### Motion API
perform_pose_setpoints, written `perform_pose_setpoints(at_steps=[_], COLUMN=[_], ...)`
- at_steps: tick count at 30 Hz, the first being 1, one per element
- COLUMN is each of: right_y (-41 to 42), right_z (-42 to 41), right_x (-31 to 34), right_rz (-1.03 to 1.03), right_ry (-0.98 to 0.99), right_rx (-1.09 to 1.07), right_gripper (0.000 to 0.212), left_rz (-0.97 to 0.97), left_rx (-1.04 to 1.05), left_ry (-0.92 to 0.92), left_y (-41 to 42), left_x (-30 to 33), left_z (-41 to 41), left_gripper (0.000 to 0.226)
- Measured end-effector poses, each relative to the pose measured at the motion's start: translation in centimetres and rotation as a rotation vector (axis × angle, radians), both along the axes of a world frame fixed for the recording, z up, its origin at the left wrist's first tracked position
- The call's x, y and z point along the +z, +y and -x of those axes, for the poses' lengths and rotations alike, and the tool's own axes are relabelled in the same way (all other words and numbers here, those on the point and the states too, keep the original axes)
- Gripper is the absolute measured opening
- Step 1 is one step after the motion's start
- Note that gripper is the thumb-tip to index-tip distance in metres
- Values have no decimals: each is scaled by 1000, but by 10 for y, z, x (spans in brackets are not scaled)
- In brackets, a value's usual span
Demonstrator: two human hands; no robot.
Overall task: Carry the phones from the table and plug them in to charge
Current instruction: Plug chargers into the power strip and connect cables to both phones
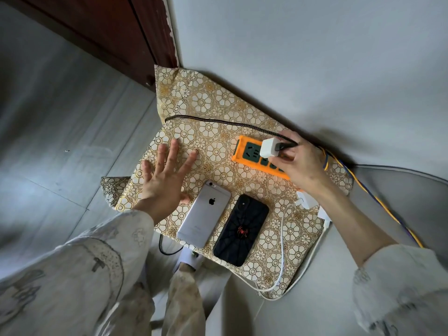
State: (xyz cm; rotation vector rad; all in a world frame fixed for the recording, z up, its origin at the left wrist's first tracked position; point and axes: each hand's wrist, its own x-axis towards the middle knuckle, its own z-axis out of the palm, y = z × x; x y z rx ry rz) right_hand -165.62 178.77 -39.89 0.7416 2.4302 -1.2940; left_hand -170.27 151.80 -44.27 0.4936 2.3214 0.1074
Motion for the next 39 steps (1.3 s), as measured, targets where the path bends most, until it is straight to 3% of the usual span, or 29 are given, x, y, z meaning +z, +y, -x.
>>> perform_pose_setpoints(at_steps=[6, 10, 16, 22, 30, 39], right_y=[5, 2, -9, -13, -18, -20], right_z=[-1, -1, 0, 4, 13, 15], right_x=[-4, -4, -1, 5, 10, 9], right_rz=[-71, 1, -209, -358, -462, -445], right_ry=[-12, -38, 61, 55, 38, -13], right_rx=[83, 71, 260, 426, 466, 481], right_gripper=[50, 47, 34, 48, 51, 48], left_rz=[-18, -7, 2, 5, 7, 6], left_rx=[-1, -4, -7, -7, -2, -5], left_ry=[2, 0, -5, -5, -4, -2], left_y=[0, 0, 0, 1, 1, 1], left_x=[1, 1, 2, 2, 3, 4], left_z=[0, -1, -1, -1, -1, 0], left_gripper=[116, 118, 119, 120, 119, 118])
